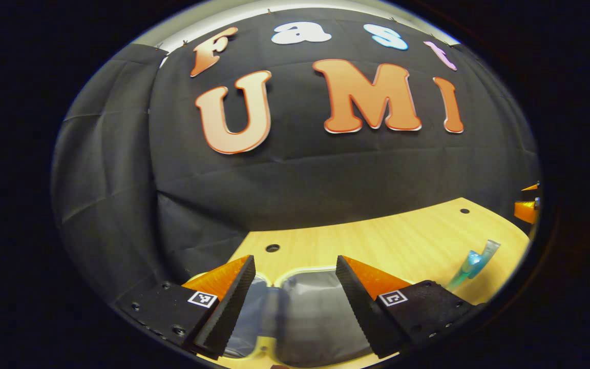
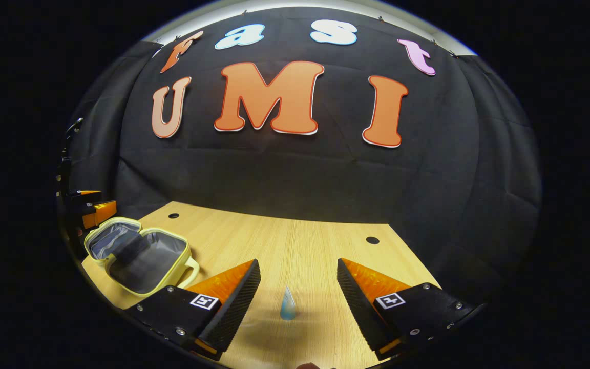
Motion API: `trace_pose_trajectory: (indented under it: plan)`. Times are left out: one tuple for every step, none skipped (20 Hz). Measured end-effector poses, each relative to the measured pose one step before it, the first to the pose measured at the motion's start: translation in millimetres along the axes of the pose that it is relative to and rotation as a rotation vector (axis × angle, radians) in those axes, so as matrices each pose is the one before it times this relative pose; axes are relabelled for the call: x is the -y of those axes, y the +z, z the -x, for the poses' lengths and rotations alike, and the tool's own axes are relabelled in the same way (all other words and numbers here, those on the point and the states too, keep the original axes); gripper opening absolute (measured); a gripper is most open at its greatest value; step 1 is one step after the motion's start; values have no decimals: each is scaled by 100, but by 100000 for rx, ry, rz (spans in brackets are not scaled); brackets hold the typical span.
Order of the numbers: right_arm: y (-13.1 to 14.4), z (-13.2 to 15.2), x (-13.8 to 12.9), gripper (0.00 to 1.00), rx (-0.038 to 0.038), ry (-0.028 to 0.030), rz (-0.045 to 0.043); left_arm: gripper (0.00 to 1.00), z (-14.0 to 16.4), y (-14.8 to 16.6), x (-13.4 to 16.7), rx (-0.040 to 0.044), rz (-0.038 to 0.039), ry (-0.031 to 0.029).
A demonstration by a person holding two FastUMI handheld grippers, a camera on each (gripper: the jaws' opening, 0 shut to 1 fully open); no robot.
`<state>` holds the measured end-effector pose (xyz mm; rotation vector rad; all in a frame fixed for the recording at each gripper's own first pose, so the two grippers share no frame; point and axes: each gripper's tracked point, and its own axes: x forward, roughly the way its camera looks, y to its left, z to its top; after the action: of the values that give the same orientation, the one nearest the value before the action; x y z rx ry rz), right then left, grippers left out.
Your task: First open the suitcase, pack the skin care products into it, and then close the suitcase.
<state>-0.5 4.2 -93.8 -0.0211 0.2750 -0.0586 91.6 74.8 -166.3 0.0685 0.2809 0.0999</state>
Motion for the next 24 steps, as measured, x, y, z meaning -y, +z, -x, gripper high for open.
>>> trace_pose_trajectory:
  plan:
    - [-410, -154, 239, 96, -961, 1013, 40, 98, 104, -59, 1873, -61, -229, -2868]
    - [-509, -54, 210, 96, -741, 600, 189, 98, 29, 231, 1695, 300, -109, -2173]
    - [-203, -87, 87, 96, -513, 955, 370, 98, 45, 127, 1752, -118, 39, -2719]
    - [-340, -119, 175, 96, -598, 701, 551, 98, 28, 98, 1656, 122, -54, -1941]
    - [-193, -127, 62, 96, -525, 1081, 539, 98, 43, -17, 1373, -256, 26, -1929]
    - [-282, -36, 91, 96, -462, 1100, 578, 98, 126, 7, 1546, -96, -230, -2136]
    - [-135, -78, 29, 96, -213, 1161, 516, 98, -266, 42, 1441, -239, -315, -1749]
    - [-168, -92, 74, 96, -442, 728, 567, 98, -100, 43, 1120, -180, -613, -1608]
    - [-149, -118, 146, 96, -258, 603, 257, 98, -32, -88, 1048, -268, -663, -1116]
    - [-159, -121, 141, 96, -444, 920, -161, 98, -156, -180, 997, -342, -121, -1427]
    - [-364, 5, 242, 96, -472, 812, 61, 98, -55, -250, 903, -986, 131, -1401]
    - [-80, -3, 290, 96, -91, 508, 383, 98, -309, -377, 915, -815, -43, -974]
    - [-162, 11, 311, 96, 11, 611, 523, 98, -258, -208, 791, -774, -77, -913]
    - [-156, -1, 215, 96, -177, 740, 457, 98, -238, -392, 841, -1002, -336, -663]
    - [-197, -35, 252, 96, -482, 840, 400, 98, -45, -417, 777, -739, -309, -517]
    - [-236, -60, 290, 96, -473, 842, 274, 98, -309, -583, 949, -1018, -86, -740]
    - [-183, -72, 135, 96, -360, 1234, 111, 98, -164, -628, 1091, -1394, 48, -767]
    - [-238, -68, 115, 96, -419, 1031, 54, 98, -278, -531, 894, -780, 53, -774]
    - [-271, 28, 58, 96, -175, 1558, 199, 98, -388, -659, 1022, -867, -16, -928]
    - [-235, -143, 199, 96, -65, 975, 628, 98, -174, -480, 1099, -511, 145, -868]
    - [-255, -12, 127, 96, 128, 1116, 848, 98, -388, -527, 1135, -405, 464, -1210]
    - [-227, -43, 121, 96, 304, 477, 927, 98, -269, -504, 1004, -366, 452, -939]
    - [-306, -48, 230, 96, 334, 592, 627, 98, -505, -589, 984, -321, 782, -1172]
    - [-376, -21, 128, 96, 175, 160, 412, 98, -539, -608, 1008, -163, 718, -878]
